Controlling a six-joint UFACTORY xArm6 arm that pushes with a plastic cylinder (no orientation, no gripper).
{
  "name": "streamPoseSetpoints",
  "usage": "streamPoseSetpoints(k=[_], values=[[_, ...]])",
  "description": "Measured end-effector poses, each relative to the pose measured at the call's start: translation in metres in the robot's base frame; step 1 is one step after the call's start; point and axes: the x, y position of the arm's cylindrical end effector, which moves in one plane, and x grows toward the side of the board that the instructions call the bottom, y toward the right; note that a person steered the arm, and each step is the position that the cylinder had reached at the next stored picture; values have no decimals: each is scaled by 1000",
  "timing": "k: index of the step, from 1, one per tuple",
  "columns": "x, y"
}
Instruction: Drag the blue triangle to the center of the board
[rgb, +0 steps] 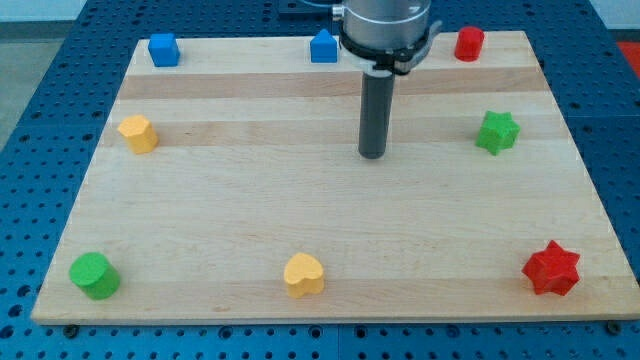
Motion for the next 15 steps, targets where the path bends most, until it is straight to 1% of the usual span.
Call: streamPoseSetpoints(k=[2,4,5,6,8,11,13,14,15], values=[[-7,8],[-85,8],[-89,8],[-106,8],[-112,8],[-163,8],[-164,8],[-177,8],[-178,8]])
